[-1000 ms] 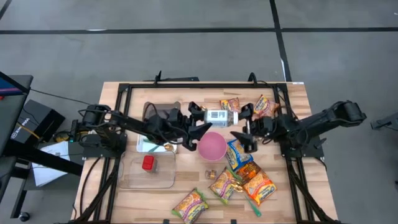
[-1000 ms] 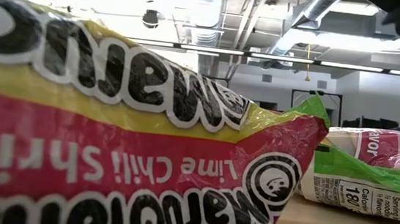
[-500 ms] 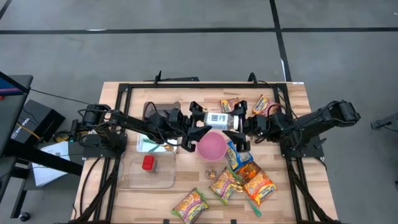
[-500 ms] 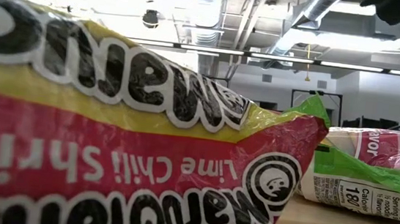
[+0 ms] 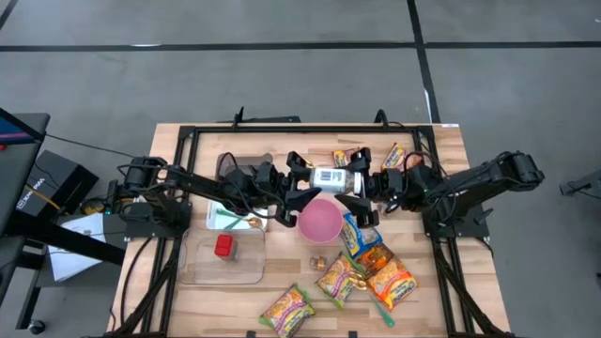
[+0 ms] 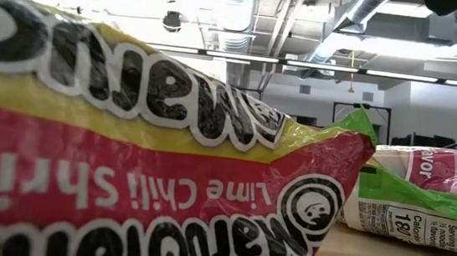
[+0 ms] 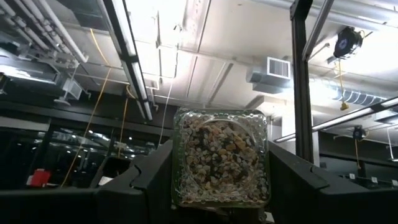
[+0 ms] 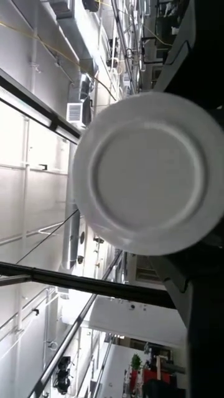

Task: Pick & Place Food Item
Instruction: Put the white spice bottle into the transparent bin

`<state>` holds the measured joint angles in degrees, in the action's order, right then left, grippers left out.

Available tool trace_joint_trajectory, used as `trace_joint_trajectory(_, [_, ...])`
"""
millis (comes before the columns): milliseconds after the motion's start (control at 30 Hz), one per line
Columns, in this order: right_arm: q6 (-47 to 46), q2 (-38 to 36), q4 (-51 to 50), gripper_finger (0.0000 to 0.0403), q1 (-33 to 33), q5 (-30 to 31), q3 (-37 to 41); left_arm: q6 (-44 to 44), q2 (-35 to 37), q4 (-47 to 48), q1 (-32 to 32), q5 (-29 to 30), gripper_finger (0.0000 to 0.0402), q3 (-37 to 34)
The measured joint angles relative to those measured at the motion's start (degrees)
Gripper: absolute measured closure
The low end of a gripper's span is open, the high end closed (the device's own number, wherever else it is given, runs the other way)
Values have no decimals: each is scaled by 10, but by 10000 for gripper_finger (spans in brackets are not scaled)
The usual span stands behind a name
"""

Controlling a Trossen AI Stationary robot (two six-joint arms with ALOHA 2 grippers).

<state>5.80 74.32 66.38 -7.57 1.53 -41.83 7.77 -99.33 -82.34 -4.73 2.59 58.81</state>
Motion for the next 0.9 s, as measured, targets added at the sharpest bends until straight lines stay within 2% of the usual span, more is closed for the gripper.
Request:
trace_joint_trajectory(333, [-43, 0, -22, 126, 22, -3, -1, 0, 0, 5, 0, -1, 212, 0])
trace_joint_trajectory(900, [-44, 0, -32, 127, 24, -3, -1, -4, 0, 19, 0, -5, 212, 20])
